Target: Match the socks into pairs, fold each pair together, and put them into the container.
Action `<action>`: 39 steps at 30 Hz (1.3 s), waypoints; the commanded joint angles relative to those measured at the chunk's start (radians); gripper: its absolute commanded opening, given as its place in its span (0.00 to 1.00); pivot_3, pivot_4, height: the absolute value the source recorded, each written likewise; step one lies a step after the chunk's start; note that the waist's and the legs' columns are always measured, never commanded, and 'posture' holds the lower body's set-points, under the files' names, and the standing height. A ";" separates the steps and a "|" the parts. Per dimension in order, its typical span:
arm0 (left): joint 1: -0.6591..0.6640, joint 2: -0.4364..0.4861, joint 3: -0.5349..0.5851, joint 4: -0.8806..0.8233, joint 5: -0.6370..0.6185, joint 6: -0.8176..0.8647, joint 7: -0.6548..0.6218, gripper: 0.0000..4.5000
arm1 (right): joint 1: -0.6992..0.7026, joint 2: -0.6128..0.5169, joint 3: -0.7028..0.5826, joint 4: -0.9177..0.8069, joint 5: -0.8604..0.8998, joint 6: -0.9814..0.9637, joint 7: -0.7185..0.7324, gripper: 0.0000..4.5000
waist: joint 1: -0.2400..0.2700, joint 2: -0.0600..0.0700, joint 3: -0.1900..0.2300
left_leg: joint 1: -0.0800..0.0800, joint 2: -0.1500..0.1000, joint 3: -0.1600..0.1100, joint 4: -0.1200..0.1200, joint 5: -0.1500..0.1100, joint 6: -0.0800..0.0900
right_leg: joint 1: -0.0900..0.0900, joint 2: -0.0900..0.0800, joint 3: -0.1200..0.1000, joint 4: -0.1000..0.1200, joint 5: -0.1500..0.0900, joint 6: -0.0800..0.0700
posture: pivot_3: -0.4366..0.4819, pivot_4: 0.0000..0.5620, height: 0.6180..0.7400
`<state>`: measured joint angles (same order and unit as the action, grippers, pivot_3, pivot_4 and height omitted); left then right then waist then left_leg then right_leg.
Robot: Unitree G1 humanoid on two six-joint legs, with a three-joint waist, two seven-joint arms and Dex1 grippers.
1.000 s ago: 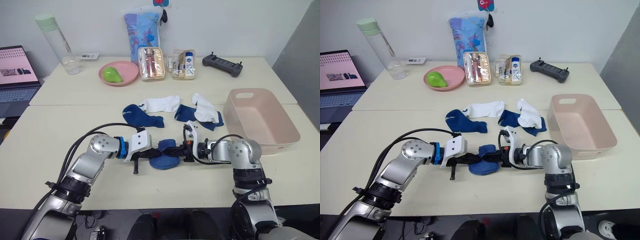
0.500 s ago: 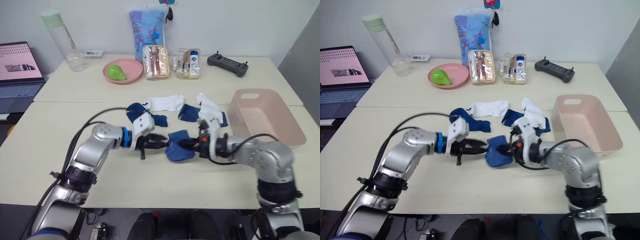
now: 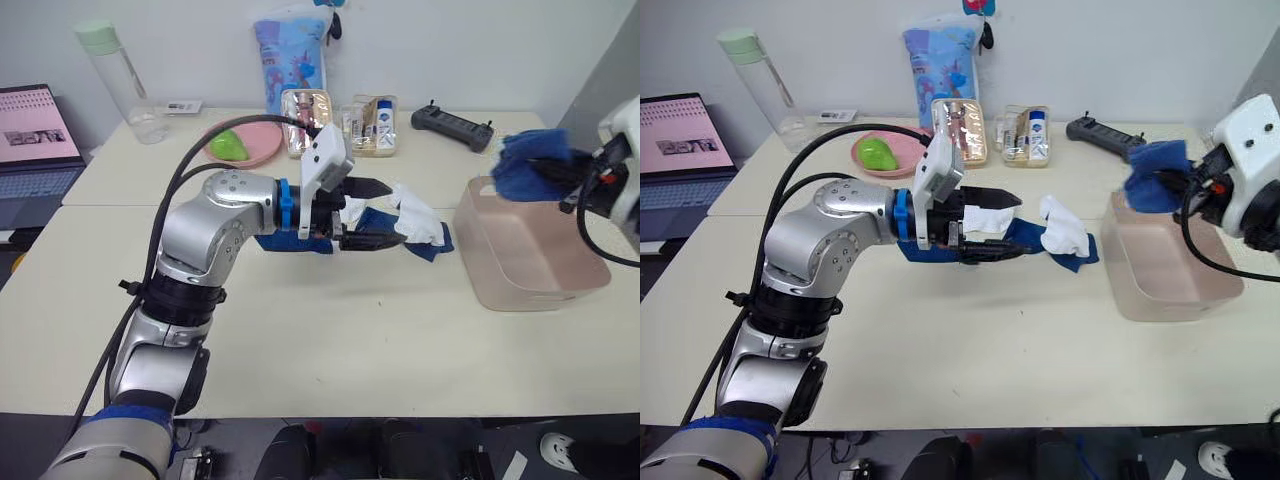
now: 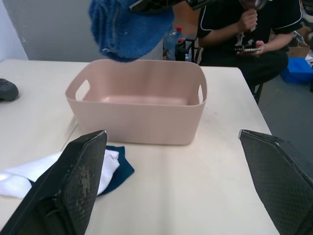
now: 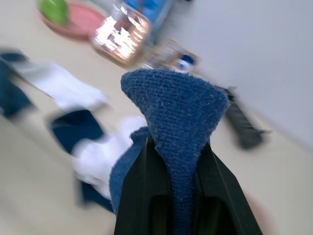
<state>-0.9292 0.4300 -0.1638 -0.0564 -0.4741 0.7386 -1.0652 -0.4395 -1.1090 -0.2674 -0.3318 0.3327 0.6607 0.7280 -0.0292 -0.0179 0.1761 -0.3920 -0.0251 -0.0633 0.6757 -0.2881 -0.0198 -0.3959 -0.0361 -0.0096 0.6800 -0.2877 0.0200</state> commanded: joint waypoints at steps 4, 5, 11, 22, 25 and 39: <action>-0.038 -0.024 -0.009 0.009 -0.014 -0.021 -0.011 1.00 | 0.051 -0.075 0.181 0.253 -0.361 -0.553 -0.001 0.02 | -0.002 0.000 0.001 | 0.002 0.001 0.003 0.000 0.000 0.000 | 0.000 0.000 0.002 0.002 0.000 0.000 | 0.48 0.27 0.94; -0.037 -0.023 -0.013 0.007 -0.012 -0.025 -0.015 1.00 | 0.049 -0.082 0.232 0.312 -0.427 -0.638 -0.009 0.02 | 0.000 0.000 0.001 | 0.003 0.001 0.003 0.001 0.000 -0.001 | 0.001 0.000 0.001 0.002 0.000 0.000 | 0.48 0.27 0.94; -0.023 -0.019 -0.025 -0.011 -0.002 -0.037 -0.020 1.00 | -0.059 -0.044 0.412 0.583 -0.638 -0.894 -0.014 0.02 | -0.003 0.001 0.002 | 0.003 0.001 0.005 0.001 0.003 -0.005 | 0.001 0.000 0.004 0.001 0.000 0.000 | 0.48 0.27 0.94; -0.006 -0.016 -0.036 -0.035 0.000 -0.038 -0.018 1.00 | -0.216 0.047 0.521 0.827 -0.794 -1.030 -0.021 0.02 | -0.003 0.000 0.004 | 0.010 0.001 0.008 0.001 0.003 -0.005 | 0.007 0.000 0.007 0.001 0.001 0.001 | 0.48 0.27 0.94; -0.007 -0.020 -0.037 -0.027 0.002 -0.042 -0.017 1.00 | -0.217 0.047 0.513 0.833 -0.782 -1.039 0.005 0.02 | -0.002 0.000 0.004 | 0.011 0.001 0.008 0.002 0.003 -0.005 | 0.008 0.000 0.007 0.001 0.001 0.001 | 0.48 0.27 0.94; -0.010 -0.027 -0.038 -0.004 0.020 -0.053 -0.017 1.00 | -0.126 -0.024 0.377 0.563 -0.524 -0.759 0.344 0.99 | 0.001 0.001 0.004 | 0.010 0.001 0.007 0.002 0.003 -0.005 | 0.007 0.000 0.007 0.001 0.002 0.002 | 0.48 0.27 0.94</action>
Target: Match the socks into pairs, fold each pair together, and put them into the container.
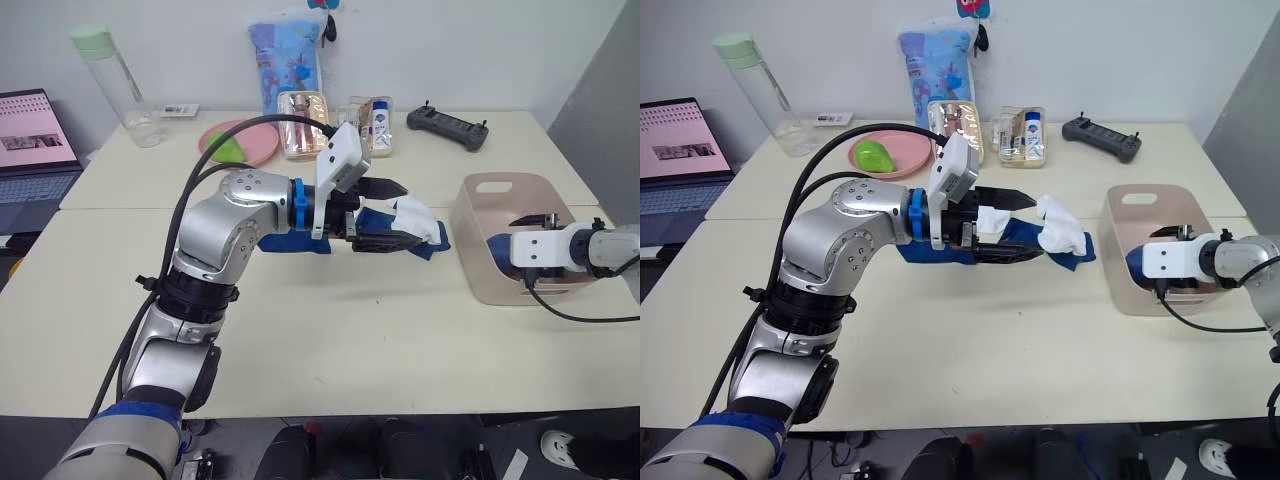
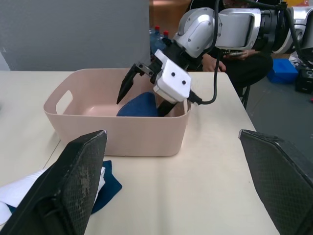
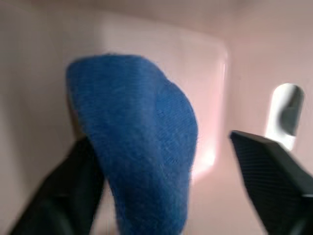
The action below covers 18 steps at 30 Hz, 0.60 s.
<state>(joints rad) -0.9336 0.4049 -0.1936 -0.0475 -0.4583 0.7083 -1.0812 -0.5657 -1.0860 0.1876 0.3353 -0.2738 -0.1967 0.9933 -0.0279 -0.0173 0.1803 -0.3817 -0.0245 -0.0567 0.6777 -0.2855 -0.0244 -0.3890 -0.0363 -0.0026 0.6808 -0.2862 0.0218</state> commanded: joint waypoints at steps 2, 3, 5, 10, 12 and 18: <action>-0.007 -0.001 -0.007 -0.007 0.007 -0.026 -0.003 1.00 | -0.007 -0.065 -0.114 -0.165 0.129 0.184 0.122 0.99 | -0.001 0.000 0.000 | 0.000 0.000 0.000 0.000 0.000 0.000 | 0.000 0.000 0.000 0.000 0.000 0.000 | 0.48 0.27 0.94; -0.007 -0.001 -0.007 -0.003 0.010 -0.030 -0.005 1.00 | -0.016 -0.069 -0.130 -0.189 0.147 0.226 0.136 0.99 | -0.001 0.000 0.000 | 0.000 0.000 0.000 0.000 0.000 0.000 | 0.000 0.000 0.000 0.000 0.000 0.000 | 0.48 0.27 0.94; -0.009 0.000 -0.005 0.009 0.015 -0.038 -0.007 1.00 | -0.028 -0.101 -0.162 -0.240 0.182 0.312 0.180 0.99 | 0.000 0.000 0.000 | 0.000 0.000 -0.001 0.000 0.000 0.000 | 0.000 0.000 -0.001 0.000 0.000 0.000 | 0.48 0.27 0.94; -0.002 0.020 0.010 0.016 0.018 -0.045 -0.010 1.00 | -0.033 -0.162 -0.227 -0.334 0.248 0.470 0.227 0.99 | 0.002 0.001 0.000 | -0.001 0.000 -0.002 0.000 -0.002 0.004 | 0.000 0.000 -0.002 0.000 0.000 0.000 | 0.48 0.27 0.94; 0.020 0.049 0.048 0.002 0.003 -0.033 -0.004 1.00 | -0.025 -0.179 -0.287 -0.382 0.297 0.554 0.236 0.99 | 0.002 0.001 0.000 | -0.001 0.000 -0.002 0.000 -0.002 0.004 | 0.000 0.000 -0.002 0.000 0.000 0.000 | 0.48 0.27 0.94; 0.173 0.182 0.185 -0.054 -0.002 -0.079 0.036 1.00 | -0.054 0.022 -0.411 -0.627 0.496 0.808 0.067 0.99 | -0.006 0.002 0.001 | 0.001 0.002 -0.002 -0.001 -0.002 0.004 | -0.001 0.000 -0.002 0.001 0.000 -0.001 | 0.48 0.27 0.94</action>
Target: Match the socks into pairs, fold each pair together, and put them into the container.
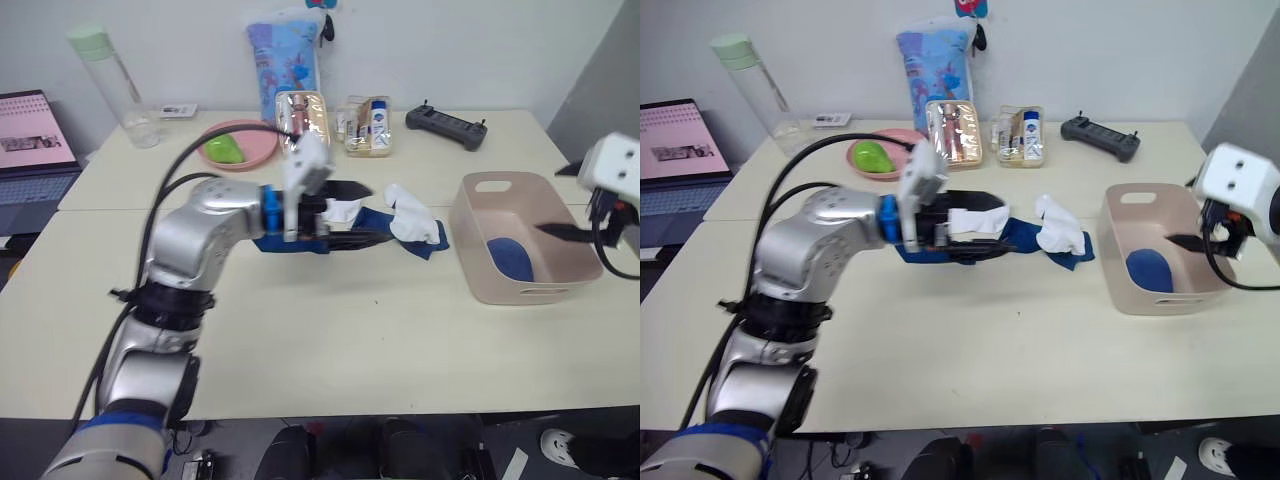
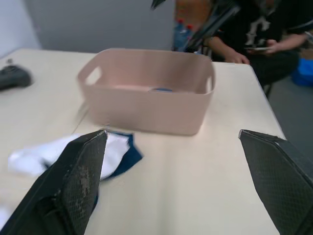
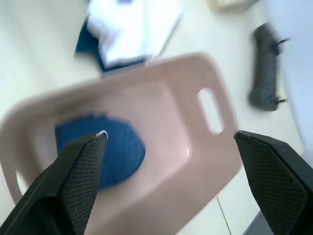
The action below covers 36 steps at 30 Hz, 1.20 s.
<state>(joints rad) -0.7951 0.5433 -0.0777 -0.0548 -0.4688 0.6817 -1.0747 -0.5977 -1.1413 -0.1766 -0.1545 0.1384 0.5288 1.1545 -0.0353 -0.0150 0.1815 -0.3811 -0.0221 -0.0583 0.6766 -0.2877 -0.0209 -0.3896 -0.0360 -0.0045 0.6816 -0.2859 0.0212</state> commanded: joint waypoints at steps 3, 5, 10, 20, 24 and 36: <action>0.110 0.100 0.116 -0.039 0.039 -0.096 0.061 1.00 | 0.010 0.188 -0.037 -0.246 0.116 0.126 -0.190 0.99 | 0.013 0.000 0.000 | -0.001 -0.001 -0.003 0.001 0.000 0.000 | 0.000 0.000 -0.002 0.000 0.000 0.000 | 0.48 0.27 0.94; 0.190 0.145 0.173 -0.034 0.062 -0.137 0.087 1.00 | 0.048 0.287 -0.010 -0.336 0.153 0.171 -0.263 0.99 | 0.014 -0.001 0.000 | -0.002 -0.002 -0.003 0.001 0.000 0.000 | 0.001 -0.002 -0.003 -0.001 0.000 0.000 | 0.48 0.27 0.94; 0.375 0.193 0.282 -0.025 0.107 -0.227 0.166 1.00 | 0.160 0.440 0.091 -0.461 0.177 0.221 -0.382 0.99 | 0.032 -0.001 0.000 | -0.010 -0.003 -0.004 0.002 0.000 0.000 | -0.006 -0.003 -0.004 -0.002 0.000 0.000 | 0.48 0.27 0.94; 0.719 0.234 0.393 -0.097 0.022 -0.214 0.122 1.00 | 0.414 0.551 0.234 -0.501 0.222 0.255 -0.445 0.99 | 0.046 -0.003 -0.002 | -0.018 -0.003 -0.006 0.003 0.000 0.000 | -0.014 -0.003 -0.005 -0.001 0.004 -0.003 | 0.48 0.27 0.94; 0.709 0.232 0.385 -0.116 0.006 -0.202 0.142 1.00 | 0.408 0.549 0.244 -0.505 0.221 0.253 -0.455 0.99 | 0.036 -0.003 -0.002 | -0.017 -0.002 -0.005 0.003 0.000 0.001 | -0.014 -0.003 -0.005 -0.001 0.004 -0.003 | 0.48 0.27 0.94; 0.664 0.281 0.420 -0.293 -0.148 -0.043 0.157 1.00 | 0.063 0.790 0.523 -0.030 -0.017 0.026 -0.560 0.99 | 0.004 -0.003 -0.002 | -0.015 -0.001 -0.003 0.002 0.000 0.000 | -0.014 -0.001 -0.004 0.002 0.004 -0.004 | 0.48 0.27 0.94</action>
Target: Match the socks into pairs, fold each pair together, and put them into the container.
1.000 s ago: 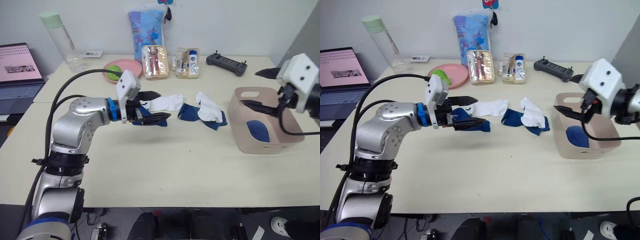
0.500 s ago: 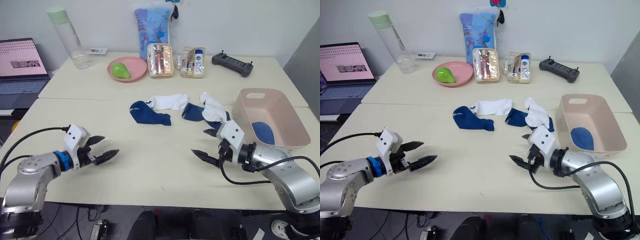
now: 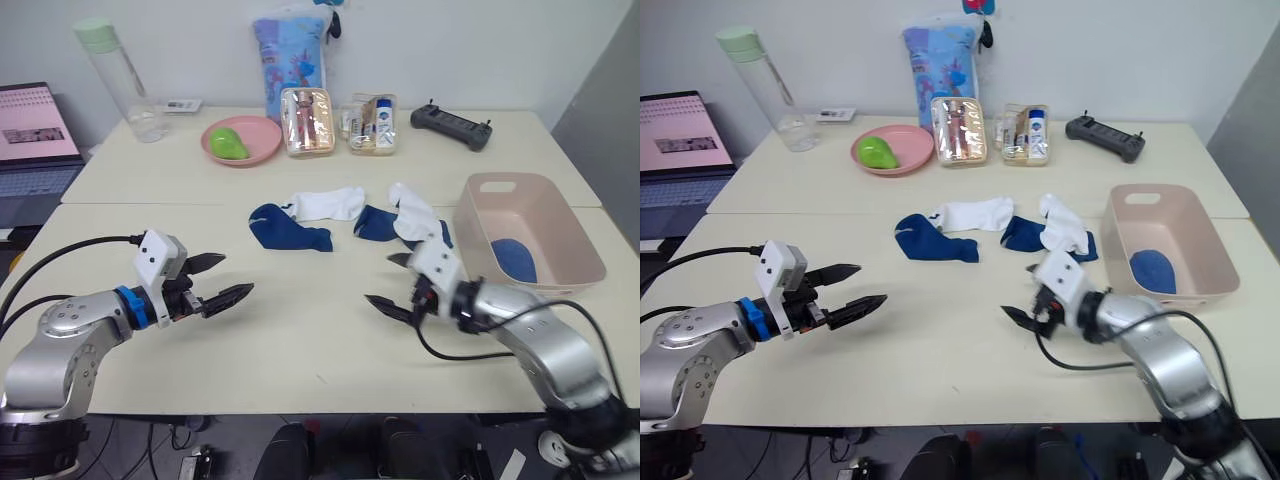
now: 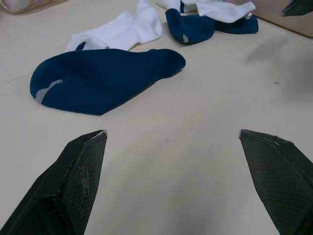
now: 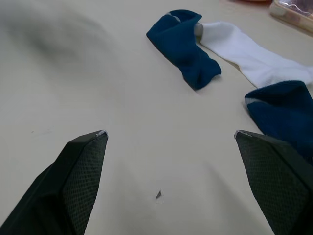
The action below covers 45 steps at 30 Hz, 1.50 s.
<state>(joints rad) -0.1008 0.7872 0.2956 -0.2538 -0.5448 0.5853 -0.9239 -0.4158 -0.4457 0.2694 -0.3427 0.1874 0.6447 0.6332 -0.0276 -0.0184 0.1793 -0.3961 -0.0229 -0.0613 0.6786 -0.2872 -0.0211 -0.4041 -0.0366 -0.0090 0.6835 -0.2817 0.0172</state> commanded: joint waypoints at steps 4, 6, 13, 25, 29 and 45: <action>-0.040 0.080 0.078 -0.131 -0.121 0.112 -0.001 1.00 | -0.244 0.220 0.124 0.392 -0.124 -0.192 -0.044 0.99 | -0.005 0.000 0.000 | 0.000 0.001 0.000 0.000 0.003 -0.005 | -0.001 0.001 0.000 0.001 0.000 -0.001 | 0.48 0.27 0.94; -0.042 0.093 0.081 -0.135 -0.131 0.123 0.000 1.00 | -0.269 0.246 0.123 0.455 -0.136 -0.229 -0.040 0.99 | -0.001 0.000 0.000 | 0.000 0.001 0.000 -0.001 0.003 -0.006 | -0.001 0.001 0.000 0.000 0.000 -0.001 | 0.48 0.27 0.94; -0.024 0.103 0.131 -0.135 -0.129 0.123 0.032 1.00 | -0.418 0.375 0.061 0.843 -0.188 -0.361 -0.149 0.78 | -0.003 -0.001 0.000 | 0.000 0.001 0.001 -0.001 0.004 -0.006 | -0.001 0.001 0.001 -0.001 0.002 -0.002 | 0.48 0.27 0.94; -0.042 0.128 0.118 -0.038 -0.066 0.046 0.011 1.00 | -0.428 0.413 0.071 0.891 -0.242 -0.450 -0.109 0.01 | -0.005 0.000 0.000 | 0.001 0.001 0.001 -0.001 0.003 -0.006 | -0.002 0.002 0.001 0.001 0.002 -0.002 | 0.48 0.27 0.94; -0.061 0.147 0.127 0.003 -0.052 0.030 0.006 1.00 | -0.372 0.363 0.112 0.746 -0.274 -0.459 -0.040 0.01 | -0.005 0.000 0.000 | 0.000 0.001 0.001 -0.001 0.003 -0.006 | -0.002 0.002 0.001 0.001 0.002 -0.002 | 0.48 0.27 0.94; -0.142 0.110 -0.065 0.025 -0.035 0.028 -0.033 1.00 | 0.079 -0.230 0.122 0.003 -0.408 -0.664 0.211 0.01 | -0.004 -0.001 0.000 | 0.001 0.003 0.001 -0.001 0.002 -0.003 | -0.001 0.003 0.001 0.002 0.002 -0.002 | 0.48 0.27 0.94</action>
<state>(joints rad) -0.2203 0.8982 0.2394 -0.2214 -0.5842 0.6251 -0.9502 -0.3523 -0.6646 0.3884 -0.2885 -0.2026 0.0077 0.8466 -0.0317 -0.0192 0.1793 -0.3954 -0.0202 -0.0603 0.6779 -0.2855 -0.0239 -0.4053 -0.0334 -0.0081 0.6859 -0.2801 0.0156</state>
